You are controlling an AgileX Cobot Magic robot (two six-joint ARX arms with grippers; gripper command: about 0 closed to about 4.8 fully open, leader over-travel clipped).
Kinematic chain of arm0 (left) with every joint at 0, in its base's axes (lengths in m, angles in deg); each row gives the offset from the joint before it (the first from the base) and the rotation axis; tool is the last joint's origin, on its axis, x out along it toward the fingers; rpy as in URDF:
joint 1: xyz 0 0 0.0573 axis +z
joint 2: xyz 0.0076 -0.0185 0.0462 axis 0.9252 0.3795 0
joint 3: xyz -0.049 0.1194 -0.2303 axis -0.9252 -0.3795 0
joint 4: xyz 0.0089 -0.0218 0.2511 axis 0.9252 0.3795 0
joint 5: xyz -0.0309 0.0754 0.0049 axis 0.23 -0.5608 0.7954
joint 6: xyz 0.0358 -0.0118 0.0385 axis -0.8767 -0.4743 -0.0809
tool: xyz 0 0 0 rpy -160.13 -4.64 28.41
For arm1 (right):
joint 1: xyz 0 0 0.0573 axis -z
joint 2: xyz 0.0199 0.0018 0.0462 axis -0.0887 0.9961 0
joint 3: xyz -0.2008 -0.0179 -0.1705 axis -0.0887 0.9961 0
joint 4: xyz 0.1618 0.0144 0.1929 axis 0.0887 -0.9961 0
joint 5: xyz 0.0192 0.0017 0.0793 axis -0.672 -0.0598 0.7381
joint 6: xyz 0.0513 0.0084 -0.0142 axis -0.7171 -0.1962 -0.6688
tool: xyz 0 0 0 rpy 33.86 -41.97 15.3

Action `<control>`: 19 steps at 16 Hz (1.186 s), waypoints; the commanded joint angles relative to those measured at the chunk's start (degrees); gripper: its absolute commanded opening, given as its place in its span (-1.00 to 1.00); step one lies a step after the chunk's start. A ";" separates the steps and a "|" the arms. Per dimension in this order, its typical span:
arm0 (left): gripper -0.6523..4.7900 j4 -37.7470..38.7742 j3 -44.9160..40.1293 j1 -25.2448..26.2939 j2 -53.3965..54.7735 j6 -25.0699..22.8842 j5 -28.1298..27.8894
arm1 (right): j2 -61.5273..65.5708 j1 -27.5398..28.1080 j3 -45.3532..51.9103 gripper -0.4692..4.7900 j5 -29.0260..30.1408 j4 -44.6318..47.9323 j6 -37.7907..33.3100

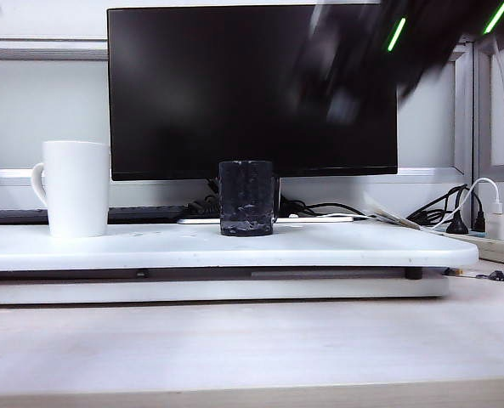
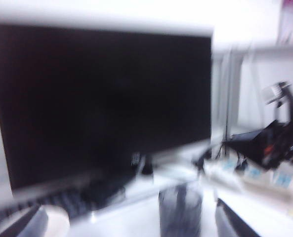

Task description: Carefully pick up the black cup and pour some water from the black cup into the white cup.

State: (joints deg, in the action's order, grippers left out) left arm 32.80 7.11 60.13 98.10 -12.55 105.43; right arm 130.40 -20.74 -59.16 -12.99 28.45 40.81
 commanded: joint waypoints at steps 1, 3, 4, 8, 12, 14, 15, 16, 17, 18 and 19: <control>1.00 19.52 0.33 0.13 -16.90 -0.37 -5.84 | -17.25 -0.13 5.46 0.14 -0.81 -6.08 0.83; 1.00 36.11 0.39 0.13 -34.03 -1.70 -13.20 | -33.79 -0.13 8.37 0.14 -2.75 -20.44 2.10; 1.00 40.98 0.87 0.07 -37.24 -3.48 -15.32 | -41.44 -0.11 9.20 0.14 -3.10 -27.80 2.12; 1.00 52.63 4.42 0.79 -35.91 -6.21 -15.56 | -64.06 -0.57 16.46 0.14 -3.30 -46.18 1.66; 1.00 54.71 -2.51 0.83 -35.56 -1.42 -16.46 | -80.00 -0.46 40.00 0.14 -3.23 -32.54 -5.07; 1.00 54.47 -5.95 0.83 -35.58 -0.70 -16.46 | -80.04 -0.46 46.47 0.14 -1.86 -25.94 -5.05; 1.00 53.05 -8.28 0.81 -35.56 -0.04 -16.46 | -80.04 -0.46 49.16 0.14 -1.95 -25.38 -5.05; 1.00 51.78 -10.05 0.83 -35.60 0.39 -16.48 | -80.04 -0.46 50.93 0.14 -1.97 -25.53 -5.05; 1.00 51.39 -11.32 0.85 -35.58 0.35 -16.52 | -80.08 -0.44 52.39 0.14 -1.97 -25.44 -5.05; 1.00 51.30 -12.44 0.85 -35.58 0.35 -16.87 | -80.08 -0.44 53.96 0.14 -1.99 -25.49 -5.03; 1.00 51.30 -13.11 0.85 -35.60 0.31 -16.94 | -80.08 -0.44 54.73 0.14 -1.99 -25.86 -5.05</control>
State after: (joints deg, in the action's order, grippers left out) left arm 85.72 -5.75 60.87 62.48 -12.42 88.81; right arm 50.36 -21.22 -4.78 -15.09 1.76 36.01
